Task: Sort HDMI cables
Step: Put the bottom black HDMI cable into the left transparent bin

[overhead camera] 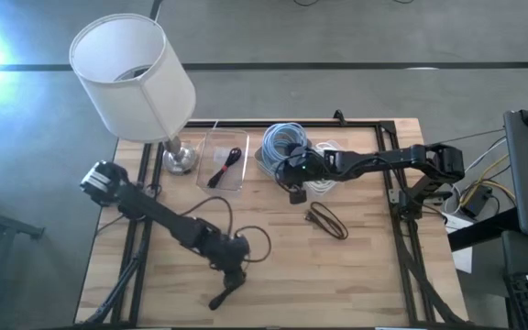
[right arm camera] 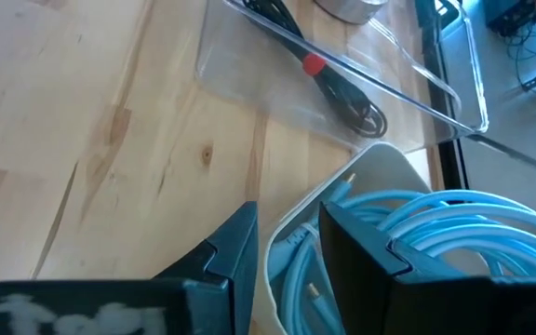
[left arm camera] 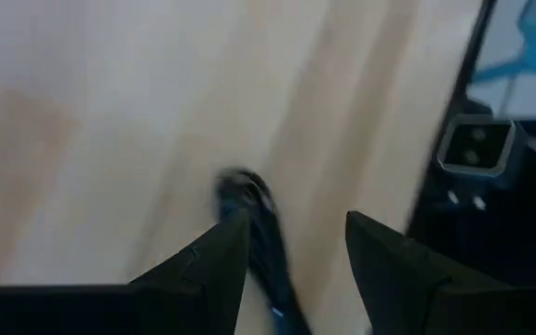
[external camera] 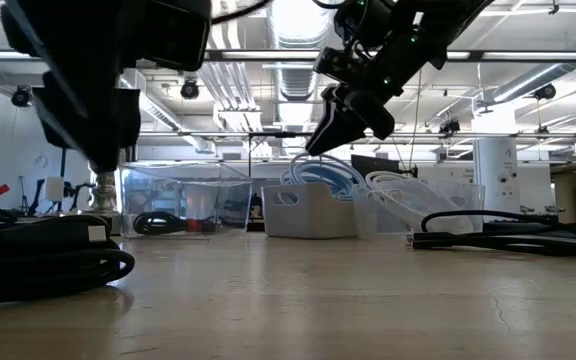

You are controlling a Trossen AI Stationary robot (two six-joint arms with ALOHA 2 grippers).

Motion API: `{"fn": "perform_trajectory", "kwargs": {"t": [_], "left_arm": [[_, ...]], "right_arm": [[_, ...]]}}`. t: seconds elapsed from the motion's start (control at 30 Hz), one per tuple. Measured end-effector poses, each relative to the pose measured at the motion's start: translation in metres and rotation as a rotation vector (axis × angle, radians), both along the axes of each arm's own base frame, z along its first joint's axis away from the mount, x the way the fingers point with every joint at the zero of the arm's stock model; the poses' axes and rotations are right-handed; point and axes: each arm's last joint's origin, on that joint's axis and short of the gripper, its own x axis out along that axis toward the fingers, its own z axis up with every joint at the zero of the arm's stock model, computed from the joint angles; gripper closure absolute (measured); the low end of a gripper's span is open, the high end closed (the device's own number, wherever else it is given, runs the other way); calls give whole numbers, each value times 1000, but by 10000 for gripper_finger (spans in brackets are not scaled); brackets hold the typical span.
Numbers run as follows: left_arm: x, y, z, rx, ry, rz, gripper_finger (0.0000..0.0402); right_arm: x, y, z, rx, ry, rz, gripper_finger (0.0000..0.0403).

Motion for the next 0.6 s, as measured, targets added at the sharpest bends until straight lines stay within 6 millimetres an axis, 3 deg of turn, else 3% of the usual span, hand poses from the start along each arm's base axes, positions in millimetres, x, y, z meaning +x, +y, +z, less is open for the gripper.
{"fn": "perform_trajectory", "kwargs": {"t": [0.2, 0.43, 0.6], "left_arm": [[17, -13, -5, -88, 117, -57, 218], [24, -19, -5, 22, 275, -34, 218], [31, -25, -20, 40, 318, 4, 218]], "right_arm": [[1, 0, 2, 2, -4, -2, 298], [0, 1, 1, 5, 13, 2, 307], [0, 2, 1, 1, 16, 8, 309]]}}
